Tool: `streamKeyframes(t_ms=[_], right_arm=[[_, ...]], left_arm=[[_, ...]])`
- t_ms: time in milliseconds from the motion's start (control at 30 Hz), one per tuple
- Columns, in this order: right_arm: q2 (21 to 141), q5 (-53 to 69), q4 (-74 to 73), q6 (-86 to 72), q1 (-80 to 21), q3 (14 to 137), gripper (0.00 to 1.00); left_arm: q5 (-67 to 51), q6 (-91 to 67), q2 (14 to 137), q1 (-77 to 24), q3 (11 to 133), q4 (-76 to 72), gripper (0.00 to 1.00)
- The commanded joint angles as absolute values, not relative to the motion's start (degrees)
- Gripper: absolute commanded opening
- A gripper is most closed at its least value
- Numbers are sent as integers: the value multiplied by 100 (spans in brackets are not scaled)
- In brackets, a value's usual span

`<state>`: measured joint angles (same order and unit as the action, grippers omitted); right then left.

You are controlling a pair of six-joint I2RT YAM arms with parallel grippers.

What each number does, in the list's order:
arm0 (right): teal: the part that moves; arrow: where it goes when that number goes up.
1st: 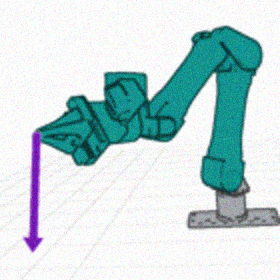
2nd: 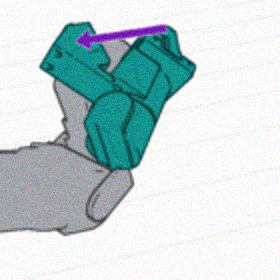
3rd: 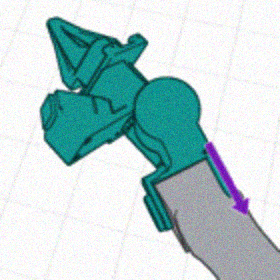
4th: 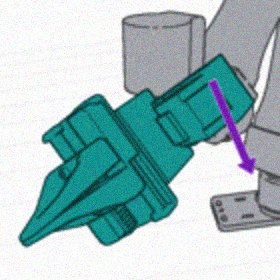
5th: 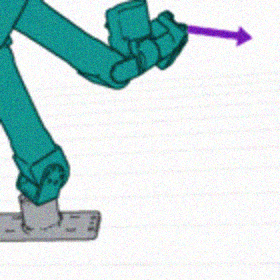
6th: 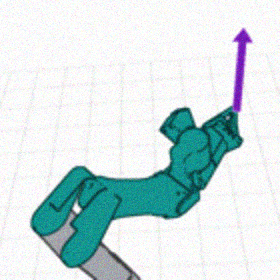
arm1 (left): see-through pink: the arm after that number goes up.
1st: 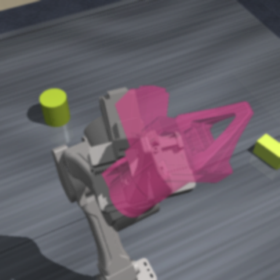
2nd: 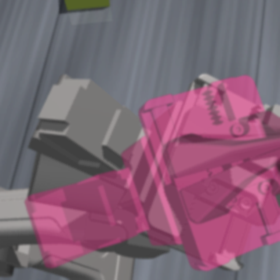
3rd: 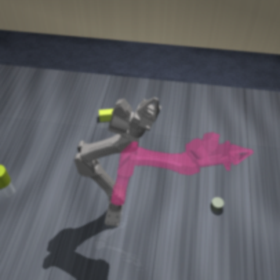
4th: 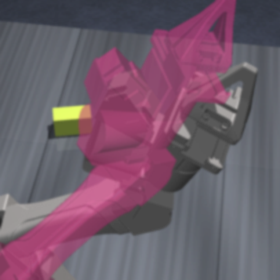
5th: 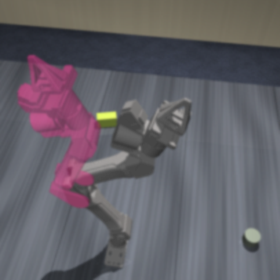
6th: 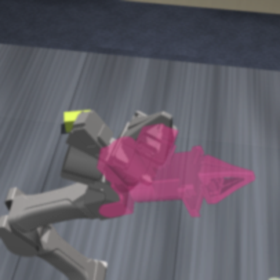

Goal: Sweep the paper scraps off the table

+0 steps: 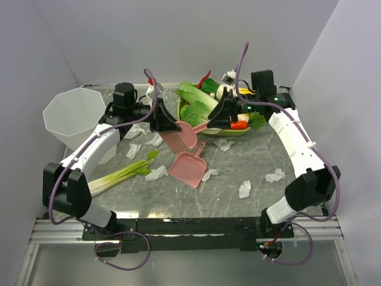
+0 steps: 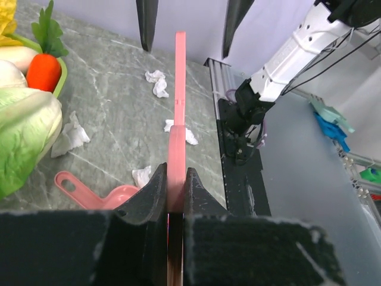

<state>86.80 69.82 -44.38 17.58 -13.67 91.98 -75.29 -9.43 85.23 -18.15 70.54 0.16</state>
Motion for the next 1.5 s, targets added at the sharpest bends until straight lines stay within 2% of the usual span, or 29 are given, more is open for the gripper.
streamKeyframes(t_ms=[0,100,233,333,600,733,1100,1467], right_arm=[[8964,7540,-4096,1407,-1468,9396,65],[9053,7664,-4104,1274,-1476,9396,55],[9114,7533,-4341,1493,-1582,9404,44],[9149,7479,-4491,1661,-1652,9387,40],[9105,7287,-4605,1993,-1924,9307,37],[9149,6917,-5062,2575,-2171,9536,32],[9106,6855,-4966,2514,-2197,9510,20],[9000,6820,-4641,2206,-2303,9352,23]], left_arm=[[-7743,-1879,8385,-1775,6778,-1236,1],[-7743,-2521,8402,-1705,6531,-1896,1],[-7734,-2514,8411,-1670,6504,-1820,1],[-7734,-2285,8411,-1626,6565,-1600,1],[-7840,-2654,8516,-1617,6434,-1951,1],[-7884,-2628,8569,-1617,6486,-1890,1],[-7866,-2487,8596,-1617,6495,-1749,1],[-7813,-2399,8569,-1617,6425,-1687,1]])
